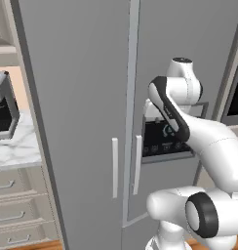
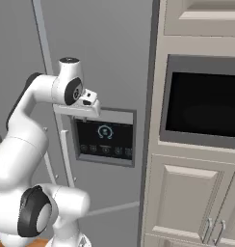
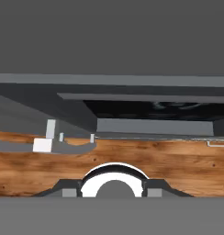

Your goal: There is a bowl on the dining counter. Grab a lemon wedge from the fridge and place it in the bowl. Then get the liquor bottle and glass cup from the cabinet and place them next to the bowl.

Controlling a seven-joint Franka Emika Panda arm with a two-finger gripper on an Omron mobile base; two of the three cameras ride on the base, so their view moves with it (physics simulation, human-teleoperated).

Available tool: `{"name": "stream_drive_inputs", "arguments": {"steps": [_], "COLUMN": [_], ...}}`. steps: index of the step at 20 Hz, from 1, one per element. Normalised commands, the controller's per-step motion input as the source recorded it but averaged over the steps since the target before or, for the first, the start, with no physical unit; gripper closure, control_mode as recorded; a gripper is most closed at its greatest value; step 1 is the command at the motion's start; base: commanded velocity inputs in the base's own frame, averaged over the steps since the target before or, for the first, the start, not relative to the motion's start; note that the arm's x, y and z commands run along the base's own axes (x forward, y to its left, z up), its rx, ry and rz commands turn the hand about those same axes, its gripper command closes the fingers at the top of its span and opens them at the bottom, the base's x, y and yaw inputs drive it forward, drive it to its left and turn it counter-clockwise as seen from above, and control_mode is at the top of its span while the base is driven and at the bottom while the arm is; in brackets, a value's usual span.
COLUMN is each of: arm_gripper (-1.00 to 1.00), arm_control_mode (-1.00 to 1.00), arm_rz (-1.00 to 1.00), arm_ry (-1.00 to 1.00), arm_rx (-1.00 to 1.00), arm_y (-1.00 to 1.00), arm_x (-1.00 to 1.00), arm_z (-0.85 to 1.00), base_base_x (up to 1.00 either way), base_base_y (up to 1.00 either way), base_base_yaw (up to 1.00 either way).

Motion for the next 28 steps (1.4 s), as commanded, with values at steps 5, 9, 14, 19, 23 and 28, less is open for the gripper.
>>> {"name": "stream_drive_inputs", "arguments": {"steps": [5,9,14,19,23,28], "arm_gripper": [-1.0,-1.0,-1.0,-1.0,-1.0,-1.0], "arm_control_mode": [1.0,1.0,1.0,1.0,1.0,1.0], "arm_rz": [0.0,0.0,0.0,0.0,0.0,0.0], "arm_ry": [0.0,0.0,0.0,0.0,0.0,0.0], "arm_rx": [0.0,0.0,0.0,0.0,0.0,0.0], "arm_y": [0.0,0.0,0.0,0.0,0.0,0.0], "arm_x": [0.0,0.0,0.0,0.0,0.0,0.0], "arm_z": [0.0,0.0,0.0,0.0,0.0,0.0], "base_base_x": [-0.41,-0.95,-0.54,-0.18,-0.09,-0.04], "base_base_y": [0.0,0.0,0.2,0.51,0.33,0.39], "base_base_yaw": [0.0,0.0,0.01,0.0,0.0,0.0]}}
